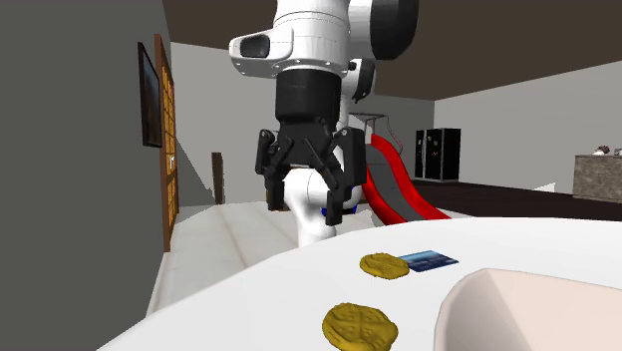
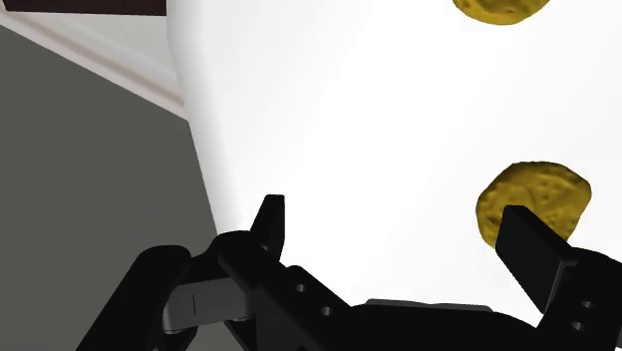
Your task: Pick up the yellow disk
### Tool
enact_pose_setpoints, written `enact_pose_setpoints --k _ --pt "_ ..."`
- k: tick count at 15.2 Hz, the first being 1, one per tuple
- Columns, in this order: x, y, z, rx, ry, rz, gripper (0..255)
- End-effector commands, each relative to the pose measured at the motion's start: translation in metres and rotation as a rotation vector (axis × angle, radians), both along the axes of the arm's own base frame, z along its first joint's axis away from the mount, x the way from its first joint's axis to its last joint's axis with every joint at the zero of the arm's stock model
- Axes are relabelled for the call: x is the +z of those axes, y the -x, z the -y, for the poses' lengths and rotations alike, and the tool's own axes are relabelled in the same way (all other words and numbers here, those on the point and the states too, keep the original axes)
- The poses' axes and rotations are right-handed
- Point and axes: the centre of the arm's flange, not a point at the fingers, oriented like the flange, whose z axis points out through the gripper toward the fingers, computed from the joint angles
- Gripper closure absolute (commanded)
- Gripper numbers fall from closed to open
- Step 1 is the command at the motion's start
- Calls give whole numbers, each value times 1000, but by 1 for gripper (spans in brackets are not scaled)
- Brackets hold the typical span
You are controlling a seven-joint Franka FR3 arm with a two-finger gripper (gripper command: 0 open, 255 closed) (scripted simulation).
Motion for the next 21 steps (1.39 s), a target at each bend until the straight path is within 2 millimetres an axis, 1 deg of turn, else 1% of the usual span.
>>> enact_pose_setpoints --k 1,7,8,15,17,18,21 --pt "-10 -6 -20 -8 -6 3 0" --pt "-38 -39 -83 -26 -21 13 0" --pt "-40 -42 -88 -27 -22 13 0" --pt "-77 -42 -88 -27 -22 13 0" --pt "-80 -41 -88 -27 -22 13 0" --pt "-81 -41 -88 -27 -22 13 255" --pt "-81 -42 -88 -27 -22 13 255"
